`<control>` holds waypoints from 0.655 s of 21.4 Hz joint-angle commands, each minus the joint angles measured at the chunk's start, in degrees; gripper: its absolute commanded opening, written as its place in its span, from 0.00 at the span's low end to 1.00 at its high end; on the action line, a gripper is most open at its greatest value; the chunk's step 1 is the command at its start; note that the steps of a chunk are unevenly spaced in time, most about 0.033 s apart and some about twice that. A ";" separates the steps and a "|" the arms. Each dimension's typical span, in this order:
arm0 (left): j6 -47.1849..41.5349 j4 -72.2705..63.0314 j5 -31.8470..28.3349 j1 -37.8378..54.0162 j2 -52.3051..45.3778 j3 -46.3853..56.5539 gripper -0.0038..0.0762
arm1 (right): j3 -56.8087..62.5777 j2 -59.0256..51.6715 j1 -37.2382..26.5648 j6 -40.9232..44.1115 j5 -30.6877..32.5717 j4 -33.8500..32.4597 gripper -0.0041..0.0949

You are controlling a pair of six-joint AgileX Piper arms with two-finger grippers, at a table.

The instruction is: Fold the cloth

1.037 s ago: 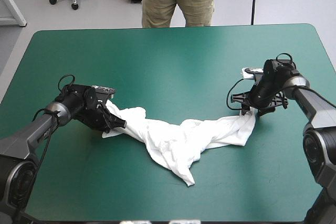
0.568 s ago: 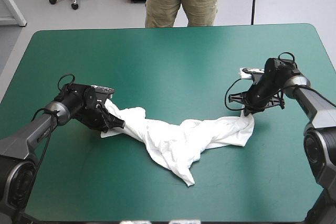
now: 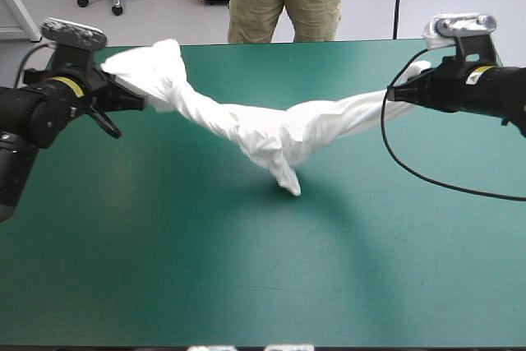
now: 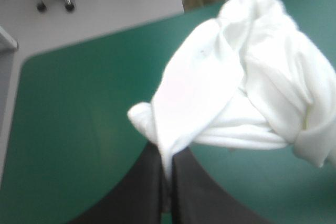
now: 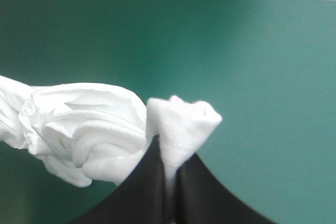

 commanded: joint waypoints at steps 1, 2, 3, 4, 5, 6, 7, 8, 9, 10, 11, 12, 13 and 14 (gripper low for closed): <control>0.14 1.15 -4.79 -0.04 -3.51 -9.27 0.04 | -7.77 -4.21 0.01 -1.78 -3.71 1.47 0.02; 0.14 0.92 -4.90 -0.04 -3.98 -14.64 0.04 | -12.32 -4.87 0.01 -2.23 -3.71 1.84 0.02; 0.14 0.44 -5.17 -0.04 -4.24 -19.11 0.04 | -15.90 -5.00 0.01 -2.23 -3.71 2.16 0.02; 0.23 0.18 -5.51 -0.04 -4.39 -22.34 0.04 | -19.43 -5.00 0.01 -2.37 -4.05 2.16 0.02; 0.23 -0.01 -5.79 -0.04 -4.66 -26.37 0.04 | -23.34 -5.00 0.01 -3.58 -4.56 2.62 0.02; 1.04 -0.27 -5.94 -0.04 -4.66 -29.31 0.04 | -26.51 -5.00 0.01 -4.17 -4.99 3.19 0.02; 1.72 -1.34 -5.94 -0.04 -4.94 -32.87 0.04 | -29.47 -5.00 0.01 -4.36 -5.85 3.18 0.02; 1.87 -2.61 -5.94 -0.04 -5.48 -35.02 0.04 | -31.24 -5.19 0.01 -4.63 -6.30 3.18 0.02; 3.31 -4.51 -5.94 -0.04 -6.24 -36.04 0.04 | -33.27 -5.34 0.01 -4.76 -6.20 3.18 0.02; 4.36 -5.44 -5.94 -0.16 -7.28 -36.19 0.04 | -34.10 -5.67 0.22 -4.76 -6.10 3.18 0.02; 4.73 -6.02 -5.09 -0.82 -8.36 -36.19 0.04 | -34.13 -6.05 0.72 -4.76 -5.79 2.96 0.02; 5.52 -6.62 -4.33 -1.33 -8.91 -36.19 0.04 | -34.13 -6.38 1.35 -4.76 -5.11 2.61 0.02; 6.10 -6.60 -3.51 -2.39 -9.55 -35.96 0.04 | -33.84 -6.66 2.21 -4.76 -4.03 1.60 0.02; 6.38 -6.05 -2.72 -3.28 -10.10 -35.68 0.04 | -33.30 -7.03 3.33 -4.76 -2.87 0.13 0.02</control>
